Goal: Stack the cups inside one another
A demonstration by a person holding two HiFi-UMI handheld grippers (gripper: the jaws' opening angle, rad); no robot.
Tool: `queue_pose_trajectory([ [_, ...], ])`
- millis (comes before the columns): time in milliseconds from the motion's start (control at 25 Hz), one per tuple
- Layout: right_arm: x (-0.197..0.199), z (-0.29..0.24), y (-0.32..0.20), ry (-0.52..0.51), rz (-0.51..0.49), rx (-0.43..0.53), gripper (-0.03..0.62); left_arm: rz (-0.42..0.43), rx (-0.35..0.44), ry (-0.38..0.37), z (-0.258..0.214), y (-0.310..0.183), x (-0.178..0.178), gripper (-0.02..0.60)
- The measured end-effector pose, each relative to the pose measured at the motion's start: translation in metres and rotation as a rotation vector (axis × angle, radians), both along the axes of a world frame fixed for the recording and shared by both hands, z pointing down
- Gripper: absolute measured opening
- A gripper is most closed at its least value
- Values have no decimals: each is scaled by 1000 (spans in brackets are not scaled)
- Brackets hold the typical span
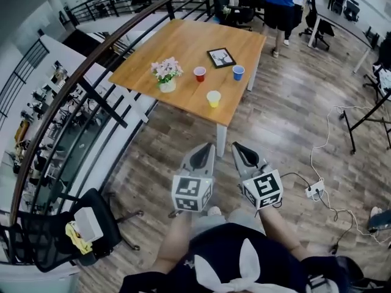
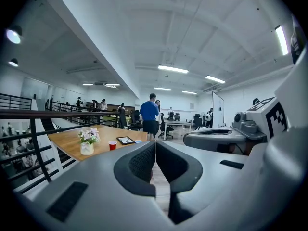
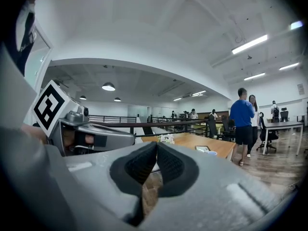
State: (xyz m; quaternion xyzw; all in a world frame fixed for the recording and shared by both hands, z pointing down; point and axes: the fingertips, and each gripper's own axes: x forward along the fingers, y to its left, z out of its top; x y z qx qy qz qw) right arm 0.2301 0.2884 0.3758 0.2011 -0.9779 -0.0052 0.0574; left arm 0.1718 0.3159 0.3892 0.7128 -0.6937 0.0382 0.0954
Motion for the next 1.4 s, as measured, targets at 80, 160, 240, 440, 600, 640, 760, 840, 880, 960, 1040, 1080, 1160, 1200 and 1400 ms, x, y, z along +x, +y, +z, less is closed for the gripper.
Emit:
queue_pose_trajectory([
  [80, -5, 6, -4, 13, 20, -9, 0, 10, 1, 5, 3, -4, -7, 20],
  [160, -11, 14, -11, 40, 39, -23, -2, 16, 0, 10, 7, -10, -15, 20],
  [240, -17, 21, -16, 60, 47, -33, -2, 22, -11, 17, 14, -15, -22, 20],
  [440, -33, 28, -42, 68, 48, -42, -2, 12, -39, 36, 30, -37, -43, 20],
  [600, -56, 31, -76, 66, 31, -38, -2, 0, -57, 35, 38, -68, -66, 20],
  [640, -62, 32, -85, 67, 24, -37, -2, -3, -63, 34, 40, -76, -72, 20],
  [760, -77, 28, -111, 66, 4, -27, -2, -18, -72, 34, 41, -100, -89, 20],
  [840, -85, 25, -131, 59, -4, -24, -1, -28, -73, 38, 41, -118, -99, 20],
  [880, -89, 24, -141, 54, -6, -23, 23, -28, -74, 37, 42, -126, -103, 20],
  [960, -96, 23, -159, 47, -12, -23, 60, -26, -76, 29, 43, -142, -109, 20],
  [1040, -104, 21, -176, 47, -23, -26, 109, -29, -75, 24, 41, -154, -115, 20],
  [1080, -108, 20, -185, 49, -32, -28, 155, -33, -75, 23, 40, -160, -119, 20],
  [1160, -115, 19, -201, 57, -49, -31, 252, -47, -76, 22, 39, -171, -128, 20],
  [1200, -118, 19, -208, 61, -57, -30, 279, -56, -76, 23, 40, -176, -132, 20],
  [1400, -130, 23, -236, 79, -83, -24, 311, -87, -80, 22, 41, -198, -148, 20],
])
